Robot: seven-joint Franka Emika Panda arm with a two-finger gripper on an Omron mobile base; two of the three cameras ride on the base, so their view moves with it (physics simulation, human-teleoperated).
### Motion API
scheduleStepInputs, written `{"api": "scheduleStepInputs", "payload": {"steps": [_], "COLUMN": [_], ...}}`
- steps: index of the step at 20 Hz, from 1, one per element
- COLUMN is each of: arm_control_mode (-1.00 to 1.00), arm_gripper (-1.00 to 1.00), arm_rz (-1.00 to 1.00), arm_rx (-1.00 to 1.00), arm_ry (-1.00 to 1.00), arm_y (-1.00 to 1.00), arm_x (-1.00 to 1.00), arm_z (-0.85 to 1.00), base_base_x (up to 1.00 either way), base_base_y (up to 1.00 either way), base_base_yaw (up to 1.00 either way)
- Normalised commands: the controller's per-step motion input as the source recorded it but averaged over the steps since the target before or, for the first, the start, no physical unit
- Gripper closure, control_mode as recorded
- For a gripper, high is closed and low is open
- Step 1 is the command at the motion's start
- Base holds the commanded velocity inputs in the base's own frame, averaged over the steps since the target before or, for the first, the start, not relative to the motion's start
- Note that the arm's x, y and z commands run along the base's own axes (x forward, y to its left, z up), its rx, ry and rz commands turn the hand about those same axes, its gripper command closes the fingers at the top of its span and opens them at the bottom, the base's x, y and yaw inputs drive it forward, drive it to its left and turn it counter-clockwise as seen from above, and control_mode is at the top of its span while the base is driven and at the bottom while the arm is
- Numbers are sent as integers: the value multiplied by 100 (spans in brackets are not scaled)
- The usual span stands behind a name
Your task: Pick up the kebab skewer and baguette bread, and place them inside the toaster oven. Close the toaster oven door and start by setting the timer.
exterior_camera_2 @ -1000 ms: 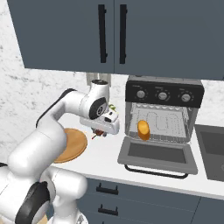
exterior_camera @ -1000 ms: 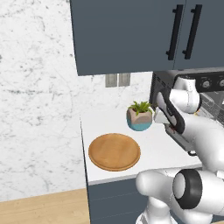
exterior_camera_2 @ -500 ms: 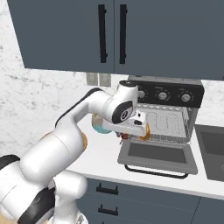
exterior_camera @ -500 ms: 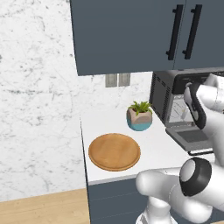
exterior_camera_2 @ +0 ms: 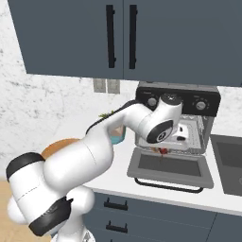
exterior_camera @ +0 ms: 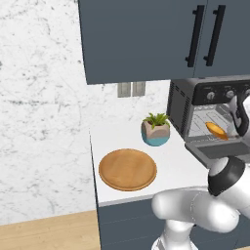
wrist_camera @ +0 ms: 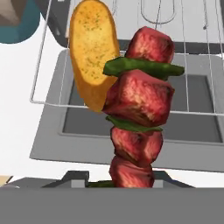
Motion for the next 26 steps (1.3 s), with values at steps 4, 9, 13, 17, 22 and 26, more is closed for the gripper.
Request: {"api": "scheduleStepInputs", "payload": {"steps": [4,9,13,17,22,26], "arm_control_mode": [-100,-100,-100,-100,-100,-100], "arm_gripper": [100,100,100,100,100,100], "arm_rz": [1,0,2,3,1,0], "arm_rx": [0,0,0,0,0,0], "arm_ry": [-8,-5,-12,-13,-7,0], "arm_y": [-41,-25,0,-1,-12,-18], "arm_x": [22,35,25,22,34,34], "arm_z": [0,0,0,-9,-11,-9], "base_base_x": [0,0,0,0,0,0], "base_base_y": [0,0,0,0,0,0], "base_base_yaw": [0,0,0,0,0,0]}}
